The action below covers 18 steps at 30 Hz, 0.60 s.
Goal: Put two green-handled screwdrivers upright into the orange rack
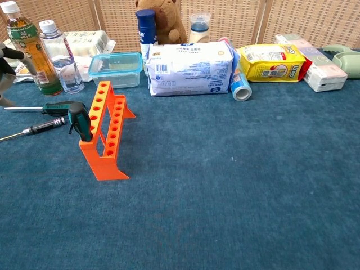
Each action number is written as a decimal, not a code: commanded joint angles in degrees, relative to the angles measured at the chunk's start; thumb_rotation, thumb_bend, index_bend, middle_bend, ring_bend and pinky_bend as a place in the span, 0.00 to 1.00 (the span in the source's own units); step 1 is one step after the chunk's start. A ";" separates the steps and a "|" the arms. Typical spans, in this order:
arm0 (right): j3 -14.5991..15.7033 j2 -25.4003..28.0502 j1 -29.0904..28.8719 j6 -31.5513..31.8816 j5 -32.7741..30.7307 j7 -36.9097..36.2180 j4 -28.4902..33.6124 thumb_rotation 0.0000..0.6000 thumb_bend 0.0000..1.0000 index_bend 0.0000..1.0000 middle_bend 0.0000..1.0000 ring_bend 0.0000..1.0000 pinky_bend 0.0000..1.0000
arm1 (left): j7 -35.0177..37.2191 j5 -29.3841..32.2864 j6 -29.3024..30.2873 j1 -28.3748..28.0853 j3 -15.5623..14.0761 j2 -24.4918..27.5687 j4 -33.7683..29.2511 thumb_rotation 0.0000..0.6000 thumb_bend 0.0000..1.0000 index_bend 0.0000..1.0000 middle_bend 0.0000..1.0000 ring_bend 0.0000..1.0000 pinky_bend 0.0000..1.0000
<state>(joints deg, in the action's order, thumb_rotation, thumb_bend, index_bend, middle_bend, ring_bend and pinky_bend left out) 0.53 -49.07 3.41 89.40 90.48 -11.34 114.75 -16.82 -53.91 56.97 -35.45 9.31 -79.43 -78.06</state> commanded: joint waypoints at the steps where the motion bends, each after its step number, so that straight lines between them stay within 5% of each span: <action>1: 0.00 0.00 -0.03 -0.08 -0.05 0.01 0.00 1.00 0.12 0.07 0.28 0.26 0.02 | -0.86 0.96 -0.70 -0.85 0.57 -1.80 1.93 1.00 0.17 0.29 0.75 0.71 0.83; 18: -0.59 0.32 -0.56 -0.86 -1.46 -1.01 -0.40 1.00 0.12 0.07 0.28 0.26 0.02 | -1.65 1.98 -3.66 -2.99 1.70 -9.38 11.49 1.00 0.24 0.33 0.75 0.71 0.83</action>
<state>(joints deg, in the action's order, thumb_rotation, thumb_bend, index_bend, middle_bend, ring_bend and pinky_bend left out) -0.02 -48.78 2.89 88.58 89.07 -12.30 114.38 -18.29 -52.05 53.63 -38.24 10.95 -88.39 -67.07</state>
